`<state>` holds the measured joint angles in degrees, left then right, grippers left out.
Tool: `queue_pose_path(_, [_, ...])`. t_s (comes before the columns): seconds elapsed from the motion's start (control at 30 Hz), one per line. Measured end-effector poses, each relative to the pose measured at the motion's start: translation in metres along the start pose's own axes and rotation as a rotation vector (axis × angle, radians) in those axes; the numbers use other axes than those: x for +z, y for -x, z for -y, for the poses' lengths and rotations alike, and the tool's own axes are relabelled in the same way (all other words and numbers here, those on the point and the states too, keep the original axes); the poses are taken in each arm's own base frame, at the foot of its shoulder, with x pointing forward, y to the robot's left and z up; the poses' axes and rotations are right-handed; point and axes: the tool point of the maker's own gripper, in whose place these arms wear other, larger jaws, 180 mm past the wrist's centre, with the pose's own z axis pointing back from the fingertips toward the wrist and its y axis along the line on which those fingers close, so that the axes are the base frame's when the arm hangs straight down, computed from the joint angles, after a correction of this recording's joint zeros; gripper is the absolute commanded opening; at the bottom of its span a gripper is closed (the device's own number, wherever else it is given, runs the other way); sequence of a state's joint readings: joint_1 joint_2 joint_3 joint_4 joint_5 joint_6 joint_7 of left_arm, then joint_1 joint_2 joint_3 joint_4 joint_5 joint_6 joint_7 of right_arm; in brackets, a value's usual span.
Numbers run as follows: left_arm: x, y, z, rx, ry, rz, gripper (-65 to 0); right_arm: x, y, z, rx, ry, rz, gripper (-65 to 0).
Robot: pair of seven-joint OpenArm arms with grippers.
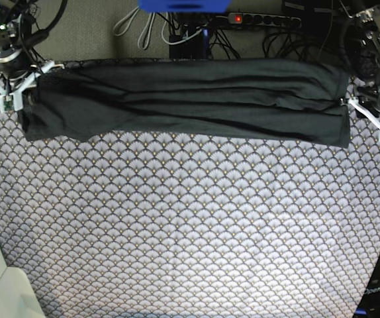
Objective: Fold the T-shirt properly
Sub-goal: 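Grasp both ends of the folded strip with both grippers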
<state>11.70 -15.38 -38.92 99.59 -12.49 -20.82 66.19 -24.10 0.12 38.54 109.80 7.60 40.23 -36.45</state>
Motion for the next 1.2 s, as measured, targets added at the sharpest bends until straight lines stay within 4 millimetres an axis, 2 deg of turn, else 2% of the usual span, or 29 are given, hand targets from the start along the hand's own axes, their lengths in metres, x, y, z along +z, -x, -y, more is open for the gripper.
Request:
queue_pose_path(0.13, [0.000,0.000,0.000,0.000,0.000,0.000,-42.0,-0.005,0.007,-0.002,-0.022,-0.011,-0.013,-65.0])
queue_pose_path(0.27, [0.000,0.000,-0.001,-0.004,-0.002,0.000,-42.0,-0.011,0.025,-0.005,-0.052,-0.028,-0.060,-64.1])
queue_pose_path(0.4, [0.002,-0.003,-0.006,-0.014,-0.014,0.003,-42.0,-0.019,0.030,-0.006,-0.076,-0.039,-0.070,-52.1])
queue_pose_path(0.5, [0.002,-0.002,0.001,-0.098,0.029,0.002,-42.0,-0.019,0.031,-0.007,-0.077,-0.043,-0.074,-40.6])
queue_pose_path(0.57, [0.002,-0.002,0.004,-0.123,0.043,0.002,-42.0,-0.019,0.032,-0.007,-0.077,-0.043,-0.076,-36.7])
queue_pose_path(0.8, [-0.001,-0.002,0.015,-0.106,0.065,0.013,-42.0,-0.019,0.031,-0.007,-0.077,-0.042,-0.073,-36.2])
queue_pose_path(0.87, [-0.001,-0.011,0.022,-0.092,0.093,0.044,-42.0,-0.020,0.030,-0.007,-0.077,-0.042,-0.071,-36.2])
queue_pose_path(0.93, [0.002,-0.019,0.019,-0.021,0.106,0.089,-42.0,-0.021,0.030,-0.010,-0.069,-0.052,-0.073,-36.2])
queue_pose_path(1.1, [0.009,-0.023,0.011,0.097,0.141,0.140,-42.0,-0.022,0.029,-0.013,-0.067,-0.061,-0.070,-36.2])
queue_pose_path(1.17, [0.010,-0.025,0.014,0.101,0.156,0.151,-40.1,-0.022,0.029,-0.013,-0.067,-0.061,-0.070,-36.2])
queue_pose_path(1.2, [0.009,-0.025,0.017,0.101,0.171,0.151,-37.1,-0.022,0.029,-0.013,-0.067,-0.061,-0.070,-36.2])
